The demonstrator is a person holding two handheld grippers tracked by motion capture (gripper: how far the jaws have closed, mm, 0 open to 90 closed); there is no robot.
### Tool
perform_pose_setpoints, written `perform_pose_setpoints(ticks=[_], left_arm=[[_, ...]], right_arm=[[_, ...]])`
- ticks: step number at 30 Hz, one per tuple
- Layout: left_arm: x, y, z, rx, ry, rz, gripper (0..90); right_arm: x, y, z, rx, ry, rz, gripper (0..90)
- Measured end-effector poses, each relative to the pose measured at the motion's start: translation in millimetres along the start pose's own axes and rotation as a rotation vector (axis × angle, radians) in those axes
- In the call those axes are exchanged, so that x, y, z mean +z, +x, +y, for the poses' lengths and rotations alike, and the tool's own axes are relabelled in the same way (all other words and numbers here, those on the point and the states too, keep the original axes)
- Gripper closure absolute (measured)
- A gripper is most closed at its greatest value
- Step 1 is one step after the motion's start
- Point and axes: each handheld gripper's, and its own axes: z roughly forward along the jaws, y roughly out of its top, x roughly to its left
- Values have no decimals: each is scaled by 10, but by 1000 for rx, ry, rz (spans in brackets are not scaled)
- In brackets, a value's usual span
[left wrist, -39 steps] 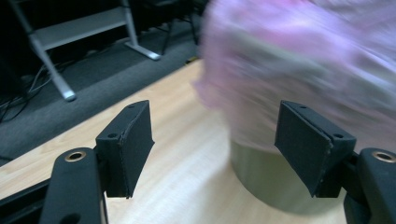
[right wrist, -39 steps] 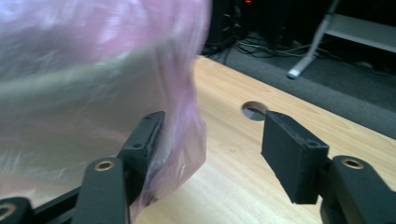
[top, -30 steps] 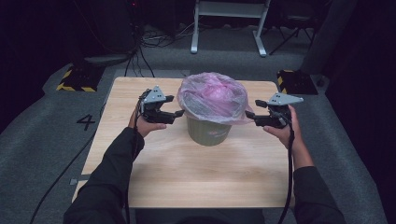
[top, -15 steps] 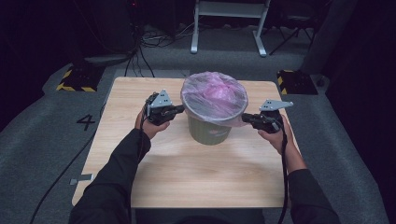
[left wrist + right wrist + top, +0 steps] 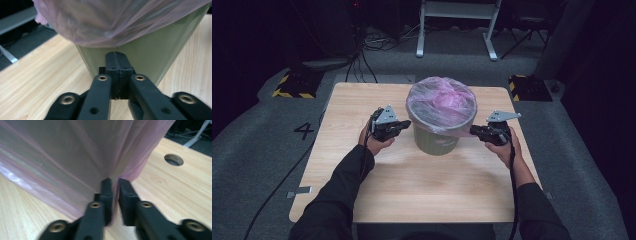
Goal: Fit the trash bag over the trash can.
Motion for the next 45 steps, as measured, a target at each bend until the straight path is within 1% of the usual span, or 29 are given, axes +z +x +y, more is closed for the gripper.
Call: perform_pose_setpoints(ticks=[1,2,4,5,6,7,9,10,11,12,13,14,16,17,20,21,23,26,27,29,31,34,36,37,38,40,42,44,45], left_arm=[[0,0,0,0,0,0,746],[-30,-25,25,3,3,32,633],[-51,-43,36,3,-3,32,544],[-65,-64,46,-1,-4,56,479],[-72,-71,52,-4,-11,56,363],[-79,-84,59,-6,-22,52,312],[-77,-119,88,7,-27,82,269],[-76,-125,100,9,-27,83,265],[-70,-136,117,11,-28,88,268],[-68,-143,131,19,-21,105,275],[-62,-151,148,26,-17,112,309],[-60,-150,159,30,-17,110,388],[-59,-148,178,48,-18,117,470],[-55,-139,186,59,-4,123,548],[-44,-109,187,55,4,120,638],[-43,-107,187,60,3,125,683],[-46,-104,193,68,-2,114,766],[-50,-109,204,80,-12,109,881],[-50,-110,207,83,-12,110,898],[-43,-112,207,90,-3,108,900],[-44,-111,195,89,1,102,900],[-51,-108,177,86,3,99,900],[-67,-100,167,85,-3,108,900],[-80,-95,160,76,-10,118,900],[-85,-89,159,66,-14,131,803],[-93,-74,148,50,-22,133,582],[-100,-80,136,40,-18,142,429],[-105,-86,137,32,-20,150,316],[-107,-92,143,27,-30,158,282]], right_arm=[[-20,6,4,-2,-8,-2,697],[-58,25,15,-9,-9,-14,655],[-119,56,28,-21,-19,-29,602],[-157,72,36,-26,-23,-40,554],[-201,88,48,-42,-23,-62,502],[-225,97,55,-50,-24,-81,460],[-291,112,67,-57,-44,-99,428],[-324,127,74,-63,-56,-123,398],[-336,133,79,-72,-57,-141,386],[-348,153,88,-80,-52,-187,377],[-350,161,94,-90,-50,-219,373],[-357,173,102,-87,-50,-239,373],[-383,181,111,-79,-71,-215,372],[-394,188,116,-77,-80,-218,368],[-409,198,125,-73,-91,-242,344],[-414,197,124,-68,-95,-233,329],[-439,199,122,-60,-121,-205,315],[-482,215,117,-52,-158,-147,267],[-491,226,114,-54,-166,-129,253],[-505,260,106,-62,-176,-107,219],[-518,301,95,-71,-175,-65,187],[-528,373,86,-106,-161,-84,182],[-530,410,76,-106,-170,-60,181],[-529,436,73,-117,-174,-55,182],[-523,485,68,-134,-171,-43,186],[-501,573,59,-158,-174,-30,197],[-469,656,53,-183,-169,-25,200],[-443,720,51,-205,-162,-21,200],[-427,750,50,-208,-160,-20,202]])
